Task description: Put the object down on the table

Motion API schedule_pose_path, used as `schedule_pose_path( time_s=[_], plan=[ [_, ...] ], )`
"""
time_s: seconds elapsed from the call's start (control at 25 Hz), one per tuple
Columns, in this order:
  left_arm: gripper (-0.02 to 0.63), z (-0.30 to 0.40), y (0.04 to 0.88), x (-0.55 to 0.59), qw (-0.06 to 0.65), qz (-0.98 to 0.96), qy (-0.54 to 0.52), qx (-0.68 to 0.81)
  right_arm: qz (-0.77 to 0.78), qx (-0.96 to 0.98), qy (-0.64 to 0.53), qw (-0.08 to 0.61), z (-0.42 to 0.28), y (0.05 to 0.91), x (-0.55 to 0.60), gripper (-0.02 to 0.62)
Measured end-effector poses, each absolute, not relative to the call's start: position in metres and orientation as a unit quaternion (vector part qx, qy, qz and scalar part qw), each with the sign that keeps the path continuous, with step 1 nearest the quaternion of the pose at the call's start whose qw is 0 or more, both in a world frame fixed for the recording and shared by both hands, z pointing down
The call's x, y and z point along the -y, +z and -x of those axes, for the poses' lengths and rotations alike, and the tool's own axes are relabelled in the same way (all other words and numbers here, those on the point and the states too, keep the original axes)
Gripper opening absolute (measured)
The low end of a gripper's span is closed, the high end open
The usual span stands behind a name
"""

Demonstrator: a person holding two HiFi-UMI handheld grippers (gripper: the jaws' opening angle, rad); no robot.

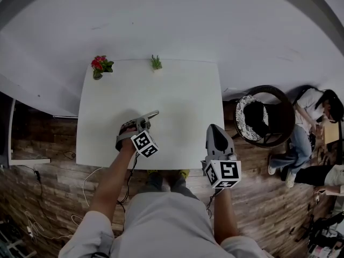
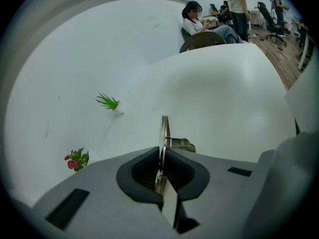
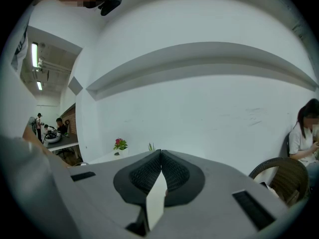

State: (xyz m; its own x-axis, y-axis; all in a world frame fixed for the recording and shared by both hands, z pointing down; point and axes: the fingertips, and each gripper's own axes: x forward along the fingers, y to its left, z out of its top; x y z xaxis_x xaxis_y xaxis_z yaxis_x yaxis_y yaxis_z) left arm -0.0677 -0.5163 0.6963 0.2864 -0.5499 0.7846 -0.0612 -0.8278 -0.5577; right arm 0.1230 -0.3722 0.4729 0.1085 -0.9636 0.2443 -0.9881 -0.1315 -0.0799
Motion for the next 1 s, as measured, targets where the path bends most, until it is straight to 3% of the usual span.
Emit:
schedule_pose_path(
  time_s=[0.8,1.0],
  plan=[
    [0.069,0.069,0.714,0.497,0.226,0.769,-0.562,-0.203,-0.742,0.656,0.126,0.055,-0.125,0.479,0.368,0.009],
    [0.126,0.068,0.714,0.489,0.197,0.784,-0.554,-0.201,-0.740,0.658,0.125,0.057,-0.126,0.478,0.367,0.009]
  ],
)
